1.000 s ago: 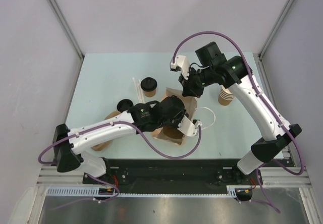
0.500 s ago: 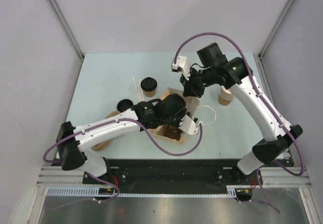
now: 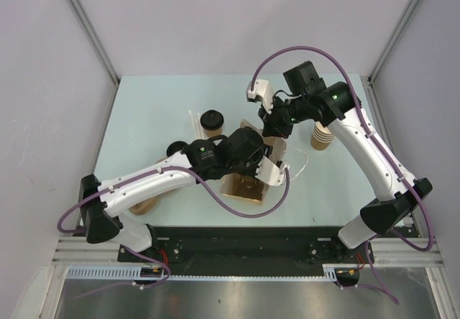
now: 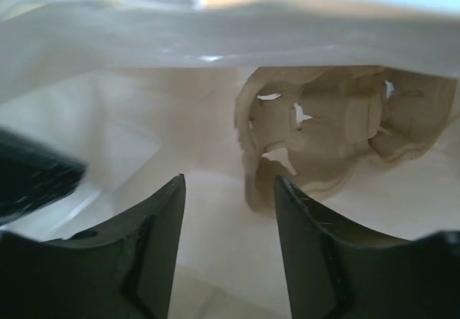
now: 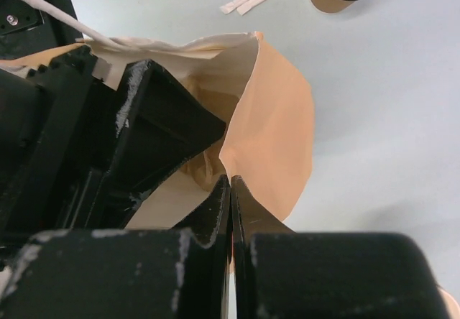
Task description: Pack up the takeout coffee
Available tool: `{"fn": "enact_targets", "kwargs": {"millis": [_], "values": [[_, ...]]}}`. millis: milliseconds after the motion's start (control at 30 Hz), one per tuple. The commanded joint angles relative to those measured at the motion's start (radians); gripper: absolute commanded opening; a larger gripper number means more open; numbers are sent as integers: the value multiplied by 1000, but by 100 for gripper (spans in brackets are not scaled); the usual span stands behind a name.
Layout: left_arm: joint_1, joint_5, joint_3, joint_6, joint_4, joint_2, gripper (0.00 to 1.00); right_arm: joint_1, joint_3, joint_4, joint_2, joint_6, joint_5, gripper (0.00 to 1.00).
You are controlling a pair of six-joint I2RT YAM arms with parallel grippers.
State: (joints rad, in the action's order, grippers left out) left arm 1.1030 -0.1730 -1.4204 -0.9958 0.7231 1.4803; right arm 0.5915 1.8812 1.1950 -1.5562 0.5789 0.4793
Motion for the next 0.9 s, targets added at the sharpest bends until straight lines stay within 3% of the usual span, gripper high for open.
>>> {"fn": "enact_targets", "kwargs": {"millis": [0,500,867], "values": [[9,-16,-51,31,24,-51,60,-1,-10,-6,31,10,24,0],[21,13,-144,72,19,-101,78,-42,-45,-21,19,21,15,0],[20,104,-245,146,-7,-140,82,-137,-30,-31,-44,18,67,0]]}}
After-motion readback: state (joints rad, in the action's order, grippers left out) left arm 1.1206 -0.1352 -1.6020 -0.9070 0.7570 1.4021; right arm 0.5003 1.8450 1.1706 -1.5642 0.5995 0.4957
